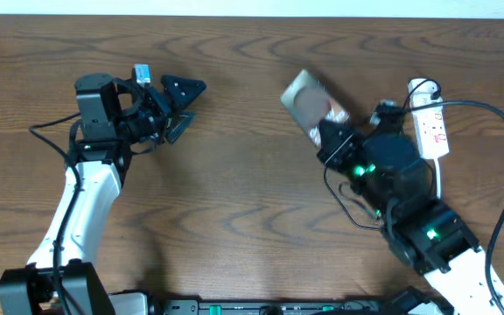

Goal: Plug charger to phone and switch on socket
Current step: 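Rotate the phone flat with the right gripper toward the left gripper, then grasp the phone's far end with the left gripper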

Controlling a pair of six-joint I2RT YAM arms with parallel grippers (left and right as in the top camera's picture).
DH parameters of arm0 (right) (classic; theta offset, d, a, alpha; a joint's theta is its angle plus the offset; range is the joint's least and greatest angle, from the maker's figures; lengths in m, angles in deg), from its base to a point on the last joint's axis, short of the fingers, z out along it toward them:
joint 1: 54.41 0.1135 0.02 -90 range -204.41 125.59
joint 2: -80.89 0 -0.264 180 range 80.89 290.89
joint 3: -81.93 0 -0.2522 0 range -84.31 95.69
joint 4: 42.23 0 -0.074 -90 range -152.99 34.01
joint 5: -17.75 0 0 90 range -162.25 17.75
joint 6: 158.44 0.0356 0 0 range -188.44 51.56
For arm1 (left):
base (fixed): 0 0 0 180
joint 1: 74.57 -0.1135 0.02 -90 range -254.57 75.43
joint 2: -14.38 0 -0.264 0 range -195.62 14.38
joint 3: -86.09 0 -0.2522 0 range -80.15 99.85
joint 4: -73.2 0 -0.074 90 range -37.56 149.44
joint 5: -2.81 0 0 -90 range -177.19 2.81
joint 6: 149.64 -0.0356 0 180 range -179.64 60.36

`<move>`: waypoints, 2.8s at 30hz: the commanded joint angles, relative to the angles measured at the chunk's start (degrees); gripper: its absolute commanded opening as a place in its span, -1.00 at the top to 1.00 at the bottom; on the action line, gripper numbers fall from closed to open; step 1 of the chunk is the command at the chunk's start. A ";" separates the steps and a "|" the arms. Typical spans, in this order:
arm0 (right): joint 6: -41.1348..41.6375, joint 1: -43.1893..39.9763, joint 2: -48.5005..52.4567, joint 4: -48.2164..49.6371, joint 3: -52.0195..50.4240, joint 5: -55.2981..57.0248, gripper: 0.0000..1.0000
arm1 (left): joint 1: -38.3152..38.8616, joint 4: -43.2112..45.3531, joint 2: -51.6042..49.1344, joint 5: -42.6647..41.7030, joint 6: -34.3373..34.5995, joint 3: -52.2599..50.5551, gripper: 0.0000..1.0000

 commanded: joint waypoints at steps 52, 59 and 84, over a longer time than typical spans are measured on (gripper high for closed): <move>23.34 -12.50 33.97 48.48 -2.23 -54.01 0.98 | 20.94 -21.81 13.81 27.87 8.72 -0.24 -0.96; 28.74 -9.51 33.97 49.16 -2.23 -49.66 0.98 | 20.94 -17.03 12.00 27.93 13.25 -0.24 -0.96; 45.55 -3.72 33.97 44.98 -2.23 -51.28 0.98 | 20.92 -11.56 12.00 35.71 21.46 -0.24 -0.42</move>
